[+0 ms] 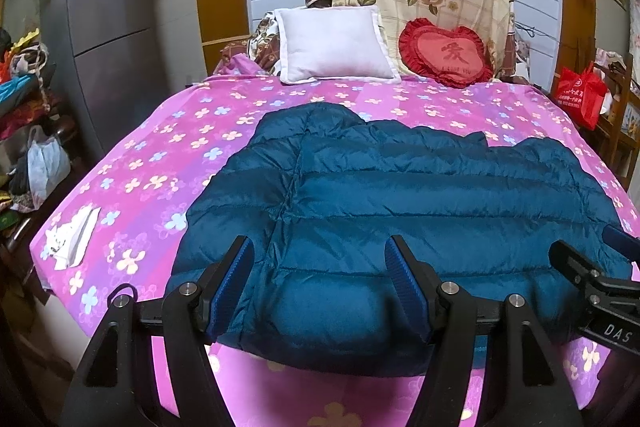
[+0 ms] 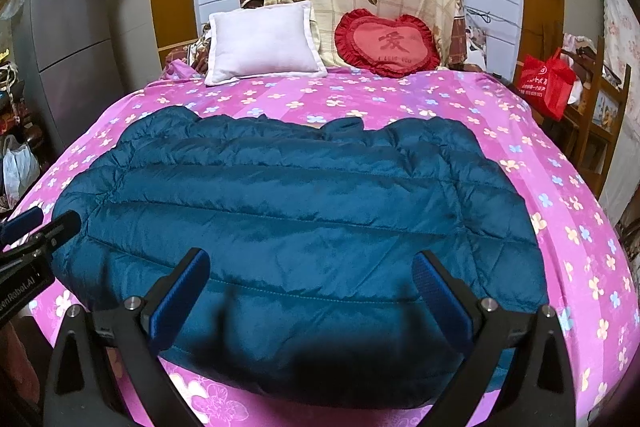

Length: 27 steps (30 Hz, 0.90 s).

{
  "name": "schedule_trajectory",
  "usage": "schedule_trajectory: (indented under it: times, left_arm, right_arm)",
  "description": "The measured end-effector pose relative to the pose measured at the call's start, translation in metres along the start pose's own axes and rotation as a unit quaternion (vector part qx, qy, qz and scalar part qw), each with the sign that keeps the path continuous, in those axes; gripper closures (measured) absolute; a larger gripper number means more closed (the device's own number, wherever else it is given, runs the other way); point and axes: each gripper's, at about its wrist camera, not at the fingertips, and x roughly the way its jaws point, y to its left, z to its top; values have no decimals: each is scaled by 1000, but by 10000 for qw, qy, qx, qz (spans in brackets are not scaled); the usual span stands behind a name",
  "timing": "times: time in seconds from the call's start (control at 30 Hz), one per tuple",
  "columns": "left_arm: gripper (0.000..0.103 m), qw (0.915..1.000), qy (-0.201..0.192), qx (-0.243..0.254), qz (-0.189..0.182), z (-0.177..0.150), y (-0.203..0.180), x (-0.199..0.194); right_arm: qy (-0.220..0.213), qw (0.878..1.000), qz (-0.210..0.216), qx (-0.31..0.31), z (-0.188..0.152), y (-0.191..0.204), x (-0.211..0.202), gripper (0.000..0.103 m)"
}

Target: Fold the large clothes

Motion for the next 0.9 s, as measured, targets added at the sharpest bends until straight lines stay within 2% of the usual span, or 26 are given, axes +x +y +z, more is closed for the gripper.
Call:
schedule_trajectory:
  times: [0.6, 0.9]
  left_arm:
    - [54, 10000, 75, 37, -12, 2, -6, 12]
    - [54, 9997, 185, -73, -167, 3, -2, 24]
  right_arm:
    - [64, 10000, 17, 70, 2, -3, 10, 0]
    - [132, 9999, 31, 59, 1, -3, 19, 0]
